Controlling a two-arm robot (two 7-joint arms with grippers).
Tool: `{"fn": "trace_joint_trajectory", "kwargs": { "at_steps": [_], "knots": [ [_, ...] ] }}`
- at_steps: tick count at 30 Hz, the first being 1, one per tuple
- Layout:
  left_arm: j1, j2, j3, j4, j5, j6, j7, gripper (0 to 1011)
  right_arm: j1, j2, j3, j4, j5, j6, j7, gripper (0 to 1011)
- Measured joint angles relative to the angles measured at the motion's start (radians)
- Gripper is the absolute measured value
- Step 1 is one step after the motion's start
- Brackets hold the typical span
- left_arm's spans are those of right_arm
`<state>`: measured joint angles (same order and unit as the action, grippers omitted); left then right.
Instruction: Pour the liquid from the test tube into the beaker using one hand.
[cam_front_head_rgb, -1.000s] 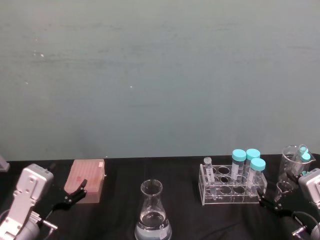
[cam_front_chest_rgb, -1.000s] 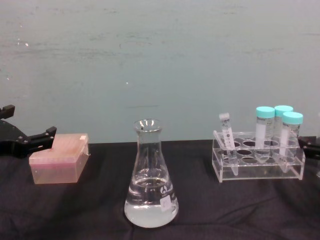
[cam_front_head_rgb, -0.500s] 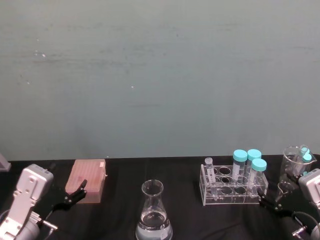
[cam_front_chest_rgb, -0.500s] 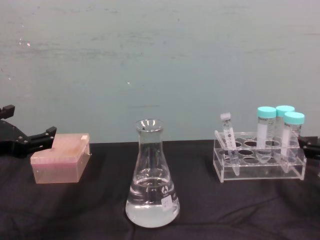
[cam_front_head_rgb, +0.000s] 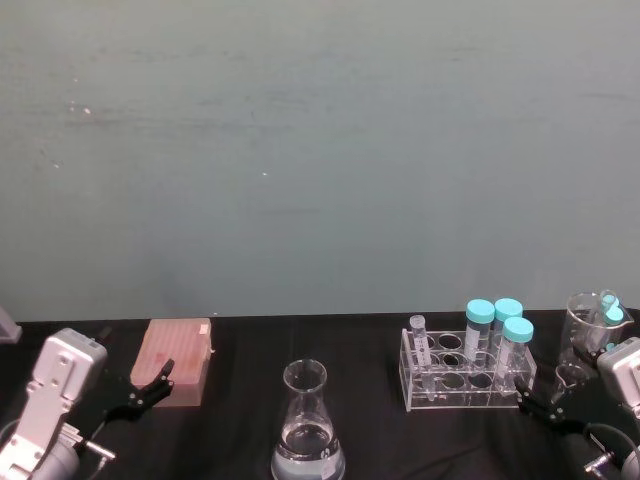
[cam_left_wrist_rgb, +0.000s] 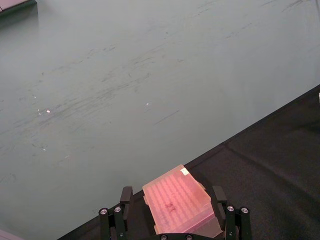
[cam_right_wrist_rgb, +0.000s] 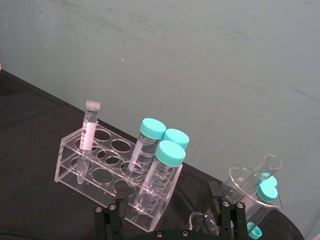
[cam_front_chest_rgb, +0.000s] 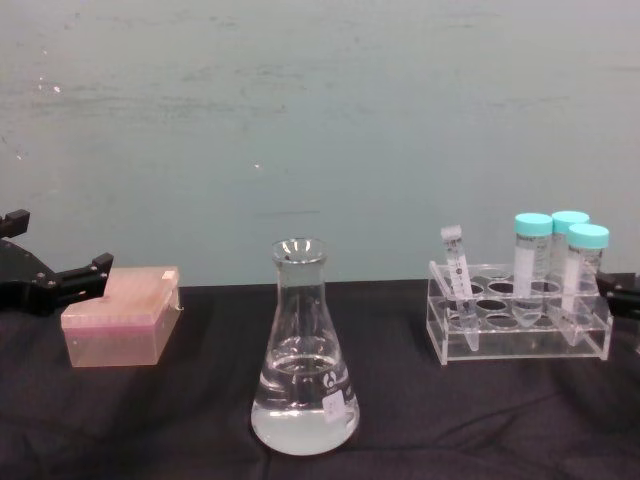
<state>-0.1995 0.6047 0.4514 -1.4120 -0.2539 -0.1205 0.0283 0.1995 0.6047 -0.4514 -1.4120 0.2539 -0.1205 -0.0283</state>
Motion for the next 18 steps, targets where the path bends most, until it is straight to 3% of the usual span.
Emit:
{"fn": "trace_joint_trajectory", "kwargs": {
  "at_steps": [18],
  "knots": [
    [0.0,0.0,0.0,0.0,0.0,0.0,0.0,1000,0.0,0.0,0.0,0.0,0.0,0.0,0.0,1000]
  ]
}}
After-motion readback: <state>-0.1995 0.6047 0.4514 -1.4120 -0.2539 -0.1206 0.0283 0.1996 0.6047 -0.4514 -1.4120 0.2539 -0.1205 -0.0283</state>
